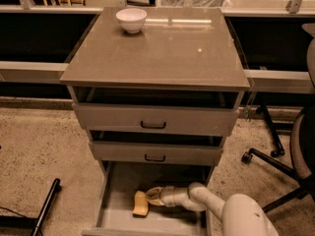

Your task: Pick sponge from bottom drawer and place on counter

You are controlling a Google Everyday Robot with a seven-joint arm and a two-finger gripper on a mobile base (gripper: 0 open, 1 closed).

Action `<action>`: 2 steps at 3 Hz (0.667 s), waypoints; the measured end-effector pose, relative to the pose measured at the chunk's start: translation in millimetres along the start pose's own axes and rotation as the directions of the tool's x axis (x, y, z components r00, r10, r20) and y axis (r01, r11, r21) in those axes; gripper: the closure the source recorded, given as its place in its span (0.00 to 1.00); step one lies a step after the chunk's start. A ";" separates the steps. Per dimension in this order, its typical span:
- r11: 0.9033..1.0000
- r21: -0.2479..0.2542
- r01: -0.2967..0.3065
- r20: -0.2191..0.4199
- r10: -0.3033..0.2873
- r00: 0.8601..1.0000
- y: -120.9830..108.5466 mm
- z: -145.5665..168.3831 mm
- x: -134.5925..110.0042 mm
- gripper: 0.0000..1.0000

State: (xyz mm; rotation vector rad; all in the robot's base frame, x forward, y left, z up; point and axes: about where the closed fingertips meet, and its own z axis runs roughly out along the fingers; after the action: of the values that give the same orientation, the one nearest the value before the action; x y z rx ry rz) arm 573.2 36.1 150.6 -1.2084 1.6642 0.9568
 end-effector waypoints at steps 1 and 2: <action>1.000 -0.014 0.018 0.079 -0.017 0.997 9.2 -20.0 -27.2 1.00; 0.997 -0.045 0.065 0.107 -0.060 0.992 21.5 -49.7 -63.2 1.00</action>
Offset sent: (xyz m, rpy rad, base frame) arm -0.0488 -0.0241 0.1709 0.1343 -0.1237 0.1894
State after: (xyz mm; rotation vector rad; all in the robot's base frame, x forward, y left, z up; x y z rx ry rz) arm 553.9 15.9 229.1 -1.2137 1.5196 1.0104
